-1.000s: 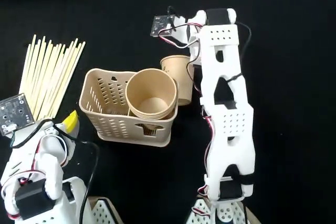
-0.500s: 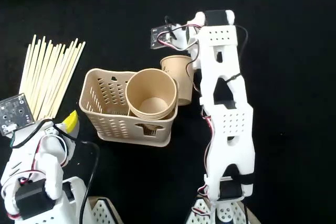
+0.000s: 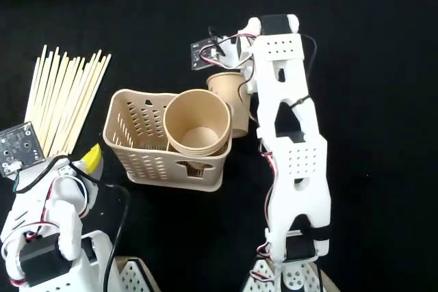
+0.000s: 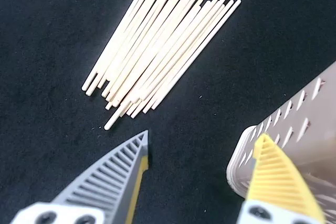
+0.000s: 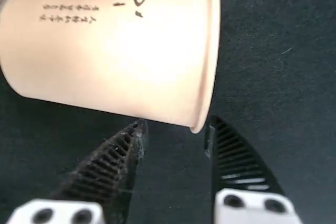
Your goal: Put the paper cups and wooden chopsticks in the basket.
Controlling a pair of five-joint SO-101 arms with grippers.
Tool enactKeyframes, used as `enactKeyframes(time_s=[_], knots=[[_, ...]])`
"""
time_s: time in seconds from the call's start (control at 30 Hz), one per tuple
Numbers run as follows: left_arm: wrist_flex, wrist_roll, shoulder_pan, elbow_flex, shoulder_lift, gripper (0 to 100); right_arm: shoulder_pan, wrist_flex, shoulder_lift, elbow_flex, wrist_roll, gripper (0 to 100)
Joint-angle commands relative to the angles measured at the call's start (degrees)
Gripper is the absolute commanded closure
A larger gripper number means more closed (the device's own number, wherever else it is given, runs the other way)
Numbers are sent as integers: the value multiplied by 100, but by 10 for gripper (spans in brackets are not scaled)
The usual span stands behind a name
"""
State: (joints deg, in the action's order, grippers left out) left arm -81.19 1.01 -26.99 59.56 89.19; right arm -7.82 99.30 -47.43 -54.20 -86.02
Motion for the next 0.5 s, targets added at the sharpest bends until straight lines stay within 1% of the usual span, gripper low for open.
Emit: enactKeyframes(time_s=[0.0, 0.17, 0.37, 0.4, 0.47], knots=[[132, 9, 13, -4, 26, 693, -97, 114, 22, -66, -35, 802], [132, 9, 13, -4, 26, 693, -44, -62, 31, -92, 79, 802], [132, 9, 13, -4, 26, 693, -185, -62, 22, -40, 105, 812], [132, 9, 13, -4, 26, 693, -193, -44, 22, -40, 105, 838], [132, 9, 13, -4, 26, 693, -202, 35, 22, -84, 149, 945]])
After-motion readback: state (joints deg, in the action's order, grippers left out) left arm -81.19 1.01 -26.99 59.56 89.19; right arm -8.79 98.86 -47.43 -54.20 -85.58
